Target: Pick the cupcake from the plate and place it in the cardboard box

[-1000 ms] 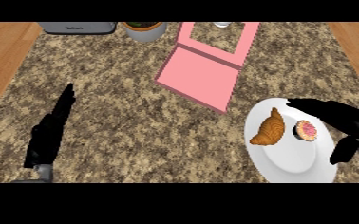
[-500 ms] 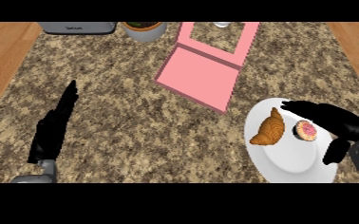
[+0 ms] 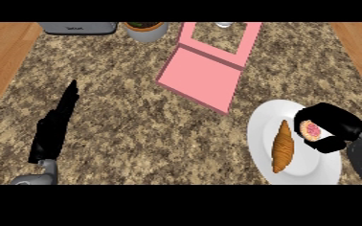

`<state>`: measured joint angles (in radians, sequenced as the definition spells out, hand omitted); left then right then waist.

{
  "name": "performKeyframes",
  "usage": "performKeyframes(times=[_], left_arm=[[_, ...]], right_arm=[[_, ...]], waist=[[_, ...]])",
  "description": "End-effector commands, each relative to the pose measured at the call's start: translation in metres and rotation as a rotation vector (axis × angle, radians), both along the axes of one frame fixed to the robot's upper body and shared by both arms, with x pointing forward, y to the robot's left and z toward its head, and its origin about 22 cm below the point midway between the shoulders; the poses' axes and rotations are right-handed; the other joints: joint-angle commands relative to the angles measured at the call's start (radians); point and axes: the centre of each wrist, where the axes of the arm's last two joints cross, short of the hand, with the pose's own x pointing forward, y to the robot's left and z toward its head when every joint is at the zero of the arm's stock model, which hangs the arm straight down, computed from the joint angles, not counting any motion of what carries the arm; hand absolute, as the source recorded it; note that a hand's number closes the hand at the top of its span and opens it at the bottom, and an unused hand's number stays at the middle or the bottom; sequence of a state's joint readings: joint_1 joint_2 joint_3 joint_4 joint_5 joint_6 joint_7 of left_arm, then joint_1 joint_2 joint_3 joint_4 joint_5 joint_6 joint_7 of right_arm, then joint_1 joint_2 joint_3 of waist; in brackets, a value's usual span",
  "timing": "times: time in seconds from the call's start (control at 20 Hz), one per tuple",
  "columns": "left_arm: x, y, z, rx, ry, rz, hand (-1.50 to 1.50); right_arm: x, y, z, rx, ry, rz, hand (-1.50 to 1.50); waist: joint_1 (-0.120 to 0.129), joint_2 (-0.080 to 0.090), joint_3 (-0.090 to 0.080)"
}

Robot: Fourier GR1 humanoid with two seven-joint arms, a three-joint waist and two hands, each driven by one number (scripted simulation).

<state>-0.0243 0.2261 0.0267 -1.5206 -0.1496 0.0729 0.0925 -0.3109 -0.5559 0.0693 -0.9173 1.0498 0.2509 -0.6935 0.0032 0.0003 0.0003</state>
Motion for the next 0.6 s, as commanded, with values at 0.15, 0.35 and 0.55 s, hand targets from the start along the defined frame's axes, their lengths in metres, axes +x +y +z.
performKeyframes(times=[0.15, 0.35, 0.55], left_arm=[[-0.006, 0.005, 0.000, -0.001, 0.001, 0.001, 0.00], [-0.018, -0.002, 0.000, -0.010, 0.001, 0.000, 0.00], [-0.003, 0.004, 0.006, -0.008, 0.003, -0.035, 0.00]], right_arm=[[0.009, -0.008, 0.000, 0.045, -0.193, -0.007, 1.50], [0.003, 0.006, 0.012, 0.087, -0.262, 0.001, 1.50], [0.065, 0.007, 0.038, 0.013, -0.311, -0.124, 1.50]], waist=[[0.007, 0.001, 0.000], [0.001, -0.002, 0.000], [0.032, 0.009, 0.001]])
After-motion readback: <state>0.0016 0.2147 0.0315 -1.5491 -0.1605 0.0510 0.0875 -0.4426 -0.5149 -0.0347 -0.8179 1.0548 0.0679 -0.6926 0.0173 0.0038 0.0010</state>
